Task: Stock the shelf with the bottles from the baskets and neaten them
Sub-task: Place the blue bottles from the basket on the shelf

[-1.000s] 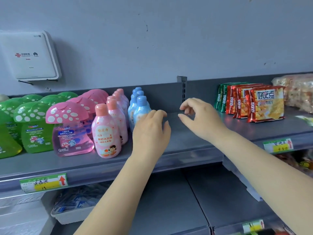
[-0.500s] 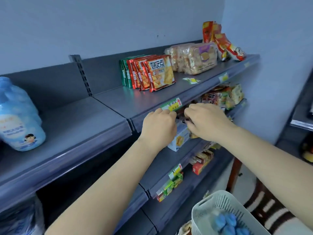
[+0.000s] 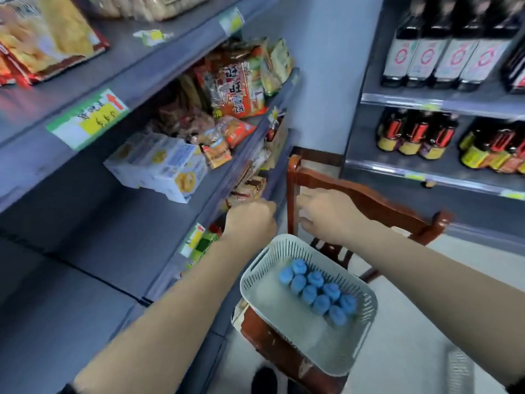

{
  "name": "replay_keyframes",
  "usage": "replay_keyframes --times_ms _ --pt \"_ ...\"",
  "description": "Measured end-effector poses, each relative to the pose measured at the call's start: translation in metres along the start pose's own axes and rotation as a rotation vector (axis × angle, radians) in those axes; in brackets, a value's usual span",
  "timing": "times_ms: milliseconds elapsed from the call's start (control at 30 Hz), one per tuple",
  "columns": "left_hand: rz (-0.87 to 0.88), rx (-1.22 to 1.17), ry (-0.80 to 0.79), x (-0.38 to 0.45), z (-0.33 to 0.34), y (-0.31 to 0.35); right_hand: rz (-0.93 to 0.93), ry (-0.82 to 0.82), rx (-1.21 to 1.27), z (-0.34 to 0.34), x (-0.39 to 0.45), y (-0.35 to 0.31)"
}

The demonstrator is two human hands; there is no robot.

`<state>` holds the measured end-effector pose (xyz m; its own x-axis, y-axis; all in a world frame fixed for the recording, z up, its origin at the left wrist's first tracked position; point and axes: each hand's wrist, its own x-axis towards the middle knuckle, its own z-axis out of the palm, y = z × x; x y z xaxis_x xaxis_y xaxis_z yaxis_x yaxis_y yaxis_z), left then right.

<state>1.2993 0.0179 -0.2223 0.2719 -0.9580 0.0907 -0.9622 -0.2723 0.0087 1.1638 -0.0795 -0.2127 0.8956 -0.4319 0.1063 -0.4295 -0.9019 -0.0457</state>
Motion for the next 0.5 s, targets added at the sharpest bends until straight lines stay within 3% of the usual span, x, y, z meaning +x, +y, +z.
replay_keyframes --times_ms 333,500 --pt "-0.144 -0.297 -0.466 0.021 0.178 -0.001 0.269 -0.35 0.259 0.159 -0.004 0.032" --pt "-0.222 -0.335 -0.599 0.022 0.269 -0.001 0.343 -0.488 0.315 0.256 -0.001 0.033"
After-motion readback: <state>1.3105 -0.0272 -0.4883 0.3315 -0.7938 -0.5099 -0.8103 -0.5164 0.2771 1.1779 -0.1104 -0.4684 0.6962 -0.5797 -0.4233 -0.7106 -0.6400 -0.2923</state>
